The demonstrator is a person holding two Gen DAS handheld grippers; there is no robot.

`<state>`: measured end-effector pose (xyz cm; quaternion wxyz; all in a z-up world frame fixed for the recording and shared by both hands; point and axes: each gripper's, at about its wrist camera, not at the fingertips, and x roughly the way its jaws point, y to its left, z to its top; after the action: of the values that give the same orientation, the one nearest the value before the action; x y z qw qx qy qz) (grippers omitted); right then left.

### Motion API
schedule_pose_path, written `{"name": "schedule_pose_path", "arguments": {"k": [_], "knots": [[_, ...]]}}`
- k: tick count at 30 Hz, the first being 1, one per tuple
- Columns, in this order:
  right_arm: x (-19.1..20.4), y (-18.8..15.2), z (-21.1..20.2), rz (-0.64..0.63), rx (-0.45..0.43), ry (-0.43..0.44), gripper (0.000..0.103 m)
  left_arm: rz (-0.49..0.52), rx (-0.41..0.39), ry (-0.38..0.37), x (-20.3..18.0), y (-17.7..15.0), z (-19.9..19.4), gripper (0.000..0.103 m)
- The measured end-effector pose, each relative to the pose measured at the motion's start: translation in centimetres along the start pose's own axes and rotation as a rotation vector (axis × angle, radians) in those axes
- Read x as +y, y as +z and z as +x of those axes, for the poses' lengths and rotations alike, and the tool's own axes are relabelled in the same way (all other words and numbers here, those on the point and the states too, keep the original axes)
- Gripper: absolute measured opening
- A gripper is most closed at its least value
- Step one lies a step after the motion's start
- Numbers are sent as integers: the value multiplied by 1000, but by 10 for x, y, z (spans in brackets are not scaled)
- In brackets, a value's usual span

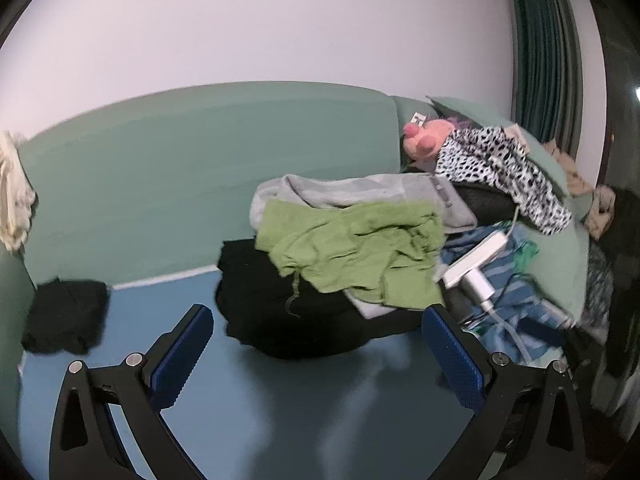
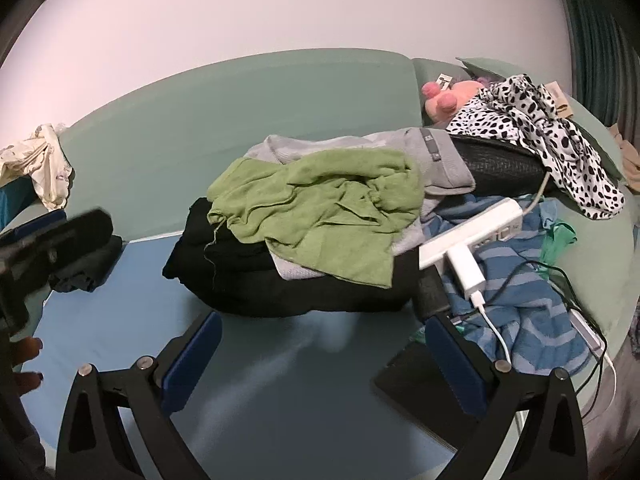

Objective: Fold clothes

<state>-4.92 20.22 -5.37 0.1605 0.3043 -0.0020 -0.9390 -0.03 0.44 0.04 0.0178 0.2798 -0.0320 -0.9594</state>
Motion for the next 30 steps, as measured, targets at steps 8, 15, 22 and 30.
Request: {"name": "schedule_pose_path", "arguments": {"k": [8,15,22,30], "knots": [[-17,-7,-15,35,-11,30,103,2,21,-11,-39,6,-2,103],[-25,-4,-21,42,-13,55,103,-92,31,-25,-23,-10,-6,103],[-49,6,3,50,10,44,102,-157,8,-98,-29,-4,23,103],[-63,9,18,62,21,37,102,-119,40,-112,-48,3,53,103]]}}
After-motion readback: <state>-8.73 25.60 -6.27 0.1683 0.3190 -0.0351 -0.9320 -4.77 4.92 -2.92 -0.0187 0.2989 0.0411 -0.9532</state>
